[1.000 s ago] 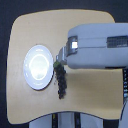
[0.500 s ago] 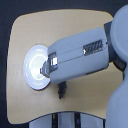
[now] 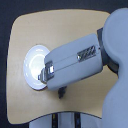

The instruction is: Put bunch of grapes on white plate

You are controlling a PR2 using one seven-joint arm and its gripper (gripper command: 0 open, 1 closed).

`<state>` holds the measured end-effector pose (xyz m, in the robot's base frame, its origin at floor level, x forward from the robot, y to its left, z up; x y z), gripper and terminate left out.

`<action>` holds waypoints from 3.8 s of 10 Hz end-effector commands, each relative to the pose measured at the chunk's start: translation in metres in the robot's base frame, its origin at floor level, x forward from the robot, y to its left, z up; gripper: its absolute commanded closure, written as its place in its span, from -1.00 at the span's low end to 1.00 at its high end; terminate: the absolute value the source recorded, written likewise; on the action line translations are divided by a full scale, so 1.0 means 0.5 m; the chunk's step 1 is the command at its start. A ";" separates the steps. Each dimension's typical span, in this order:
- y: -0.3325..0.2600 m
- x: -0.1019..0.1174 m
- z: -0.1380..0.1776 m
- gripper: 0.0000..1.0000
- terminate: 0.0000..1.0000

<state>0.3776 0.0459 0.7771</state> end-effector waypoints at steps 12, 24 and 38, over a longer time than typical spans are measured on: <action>-0.127 0.052 -0.094 -1.00 -1.00; -0.088 0.053 -0.119 -1.00 -1.00; -0.114 0.096 -0.099 1.00 -1.00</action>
<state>0.4199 -0.0078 0.7231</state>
